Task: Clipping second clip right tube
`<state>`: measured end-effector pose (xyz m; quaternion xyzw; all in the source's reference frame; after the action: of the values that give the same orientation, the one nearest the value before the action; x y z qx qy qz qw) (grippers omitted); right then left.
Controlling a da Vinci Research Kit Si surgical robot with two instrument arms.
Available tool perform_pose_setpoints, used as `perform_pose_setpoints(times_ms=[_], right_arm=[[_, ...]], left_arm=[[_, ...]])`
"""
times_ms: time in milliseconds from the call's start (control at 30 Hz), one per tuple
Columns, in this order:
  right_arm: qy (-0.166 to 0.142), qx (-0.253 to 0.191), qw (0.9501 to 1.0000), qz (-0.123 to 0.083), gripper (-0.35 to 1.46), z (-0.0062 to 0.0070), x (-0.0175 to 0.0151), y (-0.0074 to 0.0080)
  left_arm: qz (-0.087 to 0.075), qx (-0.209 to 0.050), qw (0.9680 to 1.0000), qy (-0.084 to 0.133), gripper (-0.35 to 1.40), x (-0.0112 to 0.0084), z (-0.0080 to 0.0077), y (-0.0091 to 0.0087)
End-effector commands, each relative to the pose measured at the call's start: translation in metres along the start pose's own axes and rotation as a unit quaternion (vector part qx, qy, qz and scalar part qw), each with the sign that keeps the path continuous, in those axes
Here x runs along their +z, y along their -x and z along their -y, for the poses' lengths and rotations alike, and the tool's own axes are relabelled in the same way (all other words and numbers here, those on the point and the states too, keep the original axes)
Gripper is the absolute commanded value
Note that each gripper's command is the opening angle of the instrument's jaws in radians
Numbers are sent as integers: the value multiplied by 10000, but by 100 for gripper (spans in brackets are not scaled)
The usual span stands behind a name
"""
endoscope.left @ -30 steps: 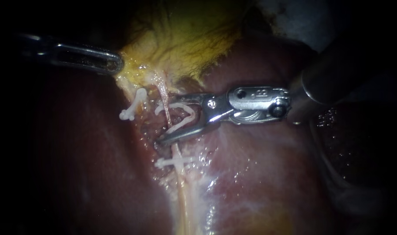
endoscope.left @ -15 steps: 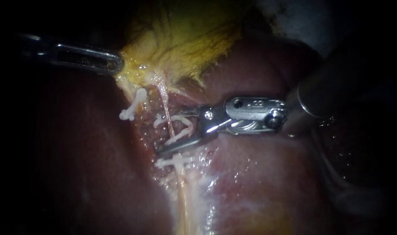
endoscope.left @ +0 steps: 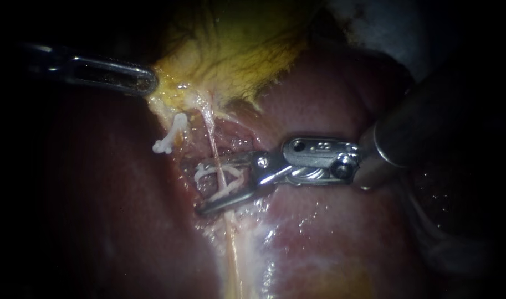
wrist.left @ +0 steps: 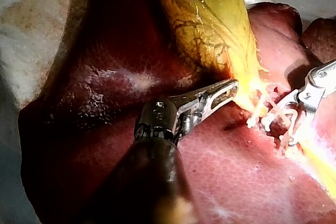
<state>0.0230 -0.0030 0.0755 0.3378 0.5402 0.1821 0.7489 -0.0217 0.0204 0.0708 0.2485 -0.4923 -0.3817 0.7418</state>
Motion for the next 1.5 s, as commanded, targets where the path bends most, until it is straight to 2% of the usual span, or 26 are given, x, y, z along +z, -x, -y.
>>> perform_pose_setpoints(times_ms=[33, 767, 1233, 1500], right_arm=[[-23, 18, 10000, 9, 52, 1, 0, 0], [-198, 285, 9994, 82, 47, 12, 3, 1], [-206, 314, 9993, 85, 40, 11, 3, 1], [-218, 363, 9991, 66, 37, 8, -1, -5]], left_arm=[[0, 0, 10000, 1, -35, 0, 0, 0], [0, 0, 10000, 2, -35, 0, 0, 0], [0, 0, 10000, 2, -35, 0, 0, 0], [0, 0, 10000, 2, -35, 0, 0, 0]])
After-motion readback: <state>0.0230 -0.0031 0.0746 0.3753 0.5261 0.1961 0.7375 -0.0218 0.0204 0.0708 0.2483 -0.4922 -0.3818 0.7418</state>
